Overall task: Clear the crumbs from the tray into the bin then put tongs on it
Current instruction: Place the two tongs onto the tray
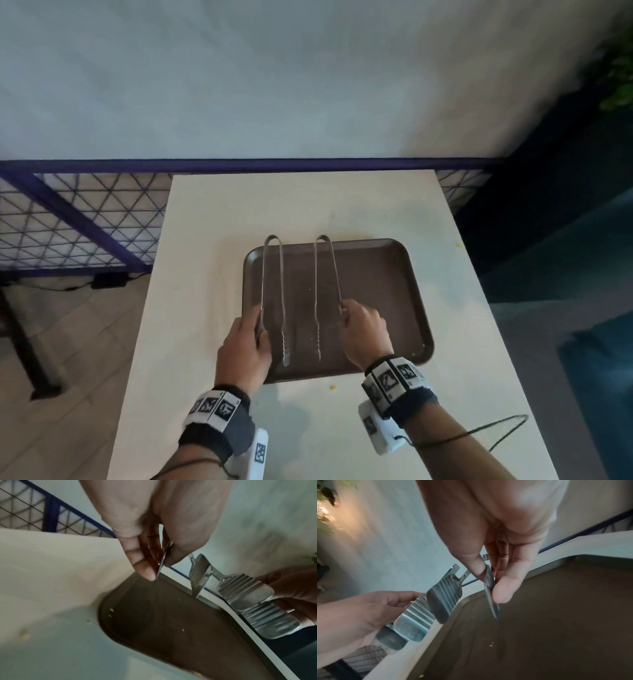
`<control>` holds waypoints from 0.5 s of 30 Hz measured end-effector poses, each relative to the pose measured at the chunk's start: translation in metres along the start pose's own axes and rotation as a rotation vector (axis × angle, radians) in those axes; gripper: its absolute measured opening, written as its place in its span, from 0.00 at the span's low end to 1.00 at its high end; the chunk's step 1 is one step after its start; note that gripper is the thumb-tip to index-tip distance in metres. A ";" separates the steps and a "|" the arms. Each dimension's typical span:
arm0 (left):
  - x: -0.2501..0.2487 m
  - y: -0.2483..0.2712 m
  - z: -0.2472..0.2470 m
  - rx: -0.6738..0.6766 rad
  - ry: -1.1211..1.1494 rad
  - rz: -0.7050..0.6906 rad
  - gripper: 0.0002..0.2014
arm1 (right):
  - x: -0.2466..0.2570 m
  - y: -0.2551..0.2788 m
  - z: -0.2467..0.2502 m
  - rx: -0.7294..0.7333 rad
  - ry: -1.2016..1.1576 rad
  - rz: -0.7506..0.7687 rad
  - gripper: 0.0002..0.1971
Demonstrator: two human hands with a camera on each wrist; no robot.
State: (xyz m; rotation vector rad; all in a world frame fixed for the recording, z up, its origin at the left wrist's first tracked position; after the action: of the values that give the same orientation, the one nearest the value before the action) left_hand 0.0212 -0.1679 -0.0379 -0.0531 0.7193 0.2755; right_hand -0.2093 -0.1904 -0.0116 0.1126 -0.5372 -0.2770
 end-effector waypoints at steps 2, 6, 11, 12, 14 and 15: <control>-0.013 0.002 -0.024 0.041 -0.037 0.013 0.25 | -0.022 -0.009 0.008 -0.011 0.015 -0.026 0.14; -0.026 0.004 -0.066 0.126 -0.174 0.035 0.25 | -0.055 -0.021 0.011 0.036 0.056 -0.062 0.11; -0.032 0.001 -0.095 0.189 -0.273 0.096 0.26 | -0.081 -0.031 0.003 0.087 0.092 -0.095 0.12; -0.031 0.000 -0.098 0.194 -0.288 0.107 0.26 | -0.083 -0.033 0.000 0.098 0.102 -0.092 0.12; -0.030 -0.002 -0.103 0.197 -0.305 0.125 0.26 | -0.088 -0.036 -0.005 0.110 0.116 -0.090 0.13; -0.029 -0.002 -0.105 0.198 -0.312 0.133 0.26 | -0.090 -0.038 -0.008 0.116 0.121 -0.090 0.13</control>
State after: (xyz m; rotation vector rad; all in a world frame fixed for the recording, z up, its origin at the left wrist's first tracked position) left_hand -0.0665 -0.1916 -0.0982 0.2228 0.4373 0.3294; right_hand -0.2879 -0.2005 -0.0686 0.2654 -0.4280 -0.3242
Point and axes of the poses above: each hand's wrist, its own y-axis away from the middle knuckle, its own z-axis out of the back of the hand, x = y × z, the point moved 8 cm from there along -y, towards the middle knuckle, and after that the axes turned 12 degrees about -x, right-handed, at the moved point
